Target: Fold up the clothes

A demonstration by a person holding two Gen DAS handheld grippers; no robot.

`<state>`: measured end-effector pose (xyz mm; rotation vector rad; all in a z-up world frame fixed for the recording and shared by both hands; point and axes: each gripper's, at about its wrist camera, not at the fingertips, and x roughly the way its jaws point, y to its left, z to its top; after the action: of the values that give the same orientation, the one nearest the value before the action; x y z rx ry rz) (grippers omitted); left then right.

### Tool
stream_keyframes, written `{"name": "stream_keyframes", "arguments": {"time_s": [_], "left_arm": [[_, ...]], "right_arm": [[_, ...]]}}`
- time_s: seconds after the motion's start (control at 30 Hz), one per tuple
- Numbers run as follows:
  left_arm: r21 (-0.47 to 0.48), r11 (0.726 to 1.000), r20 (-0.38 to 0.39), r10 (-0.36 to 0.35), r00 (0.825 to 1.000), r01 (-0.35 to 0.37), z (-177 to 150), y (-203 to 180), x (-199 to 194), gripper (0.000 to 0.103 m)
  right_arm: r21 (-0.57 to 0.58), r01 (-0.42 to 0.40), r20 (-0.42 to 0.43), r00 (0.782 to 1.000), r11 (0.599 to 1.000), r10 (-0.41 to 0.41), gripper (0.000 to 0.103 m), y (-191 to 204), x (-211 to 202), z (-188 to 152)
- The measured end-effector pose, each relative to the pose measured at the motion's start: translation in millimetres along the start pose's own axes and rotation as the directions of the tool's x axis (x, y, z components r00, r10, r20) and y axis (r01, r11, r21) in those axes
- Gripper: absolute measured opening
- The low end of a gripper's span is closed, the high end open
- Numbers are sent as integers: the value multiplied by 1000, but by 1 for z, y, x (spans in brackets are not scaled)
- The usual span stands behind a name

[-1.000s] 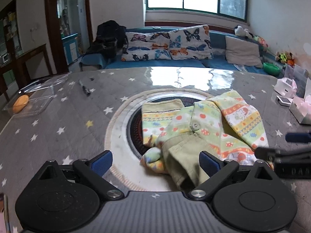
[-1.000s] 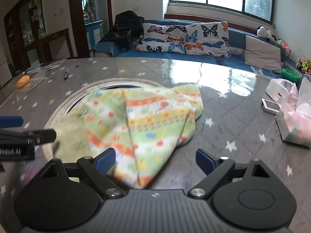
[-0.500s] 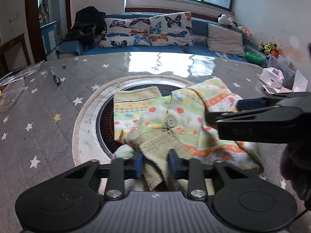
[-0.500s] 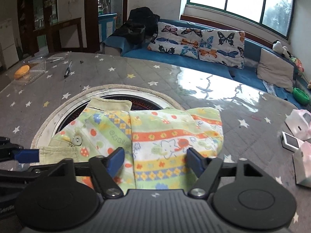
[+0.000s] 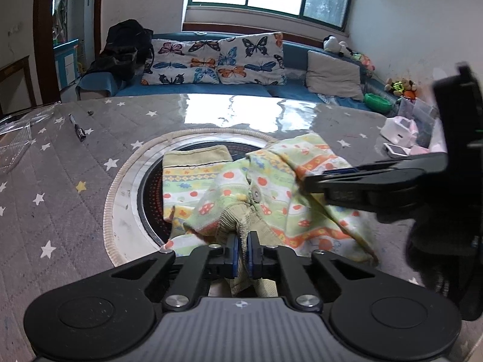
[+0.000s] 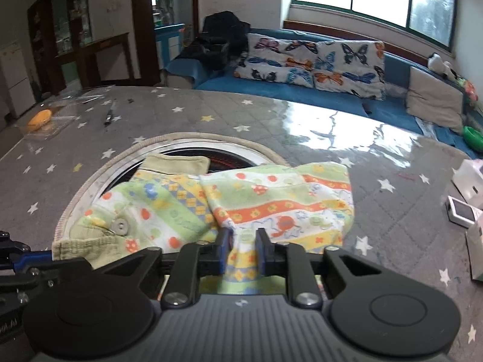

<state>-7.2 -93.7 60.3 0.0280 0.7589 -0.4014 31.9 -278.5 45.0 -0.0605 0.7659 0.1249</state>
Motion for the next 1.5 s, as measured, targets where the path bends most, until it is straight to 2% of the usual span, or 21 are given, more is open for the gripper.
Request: {"name": "stream_keyframes", "arguments": {"time_s": [0.03,0.13,0.2,0.23,0.27,0.33,0.5,0.63,0.73,0.83,0.9,0.97,1.03,1.1,1.17,1.2,1.3,1.33,1.5], "left_arm": [[2,1000,2,-4,1000,4,-1,-1,-2,6],[3,1000,0,-18,1000,18,-5,-4,-7,6],[5,1000,-1,-23,1000,23,-6,-7,-8,6],[4,1000,-2,-24,1000,24,-7,-7,-9,6],[4,1000,-2,-25,1000,25,-8,-7,-10,6],[1,1000,-5,-27,1000,27,-9,-7,-11,6],[-1,999,-8,-51,999,51,-15,-10,-16,6],[12,996,-14,-88,996,88,-25,-16,-24,6],[35,992,-23,-117,993,118,-34,-24,-32,6],[61,987,-49,-146,988,149,-46,-33,-36,6],[91,983,-69,-156,985,162,-53,-40,-37,5],[117,979,-87,-156,984,165,-59,-47,-36,6],[127,978,-97,-154,983,166,-64,-51,-36,5],[134,977,-108,-153,982,167,-70,-54,-36,5],[138,976,-119,-152,981,168,-76,-56,-38,5],[140,975,-121,-153,981,170,-78,-56,-40,5],[128,977,-124,-155,980,170,-79,-53,-43,5],[125,977,-124,-155,980,170,-79,-53,-43,5],[114,978,-128,-160,979,174,-77,-52,-44,5]], "right_arm": [[-13,-4,-1,1000,1000,4,36,3,1,-1],[-42,15,-4,1000,999,-15,35,11,7,-2],[-49,45,-5,999,998,-45,26,12,11,-3],[-39,51,-8,999,998,-51,14,10,12,-3],[-22,52,-6,999,998,-52,10,6,11,-3],[1,52,17,998,999,-52,5,-3,-1,-6],[45,101,95,990,994,-104,2,-34,-49,-17],[118,163,117,977,979,-177,2,-66,-85,-40],[185,213,104,967,959,-234,2,-91,-108,-66],[266,243,47,963,933,-264,2,-116,-123,-99],[245,296,10,951,923,-308,3,-119,-128,-114],[196,318,6,946,928,-325,8,-112,-131,-121],[174,270,20,960,947,-278,10,-102,-131,-118],[141,226,45,971,964,-235,16,-90,-128,-111],[90,186,58,980,978,-192,39,-73,-121,-103],[58,173,56,983,983,-176,43,-65,-116,-100],[-52,160,36,987,986,-158,47,-41,-96,-93],[-90,157,27,987,983,-155,52,-33,-88,-91],[-260,185,16,982,948,-188,57,-7,-62,-84]]}}
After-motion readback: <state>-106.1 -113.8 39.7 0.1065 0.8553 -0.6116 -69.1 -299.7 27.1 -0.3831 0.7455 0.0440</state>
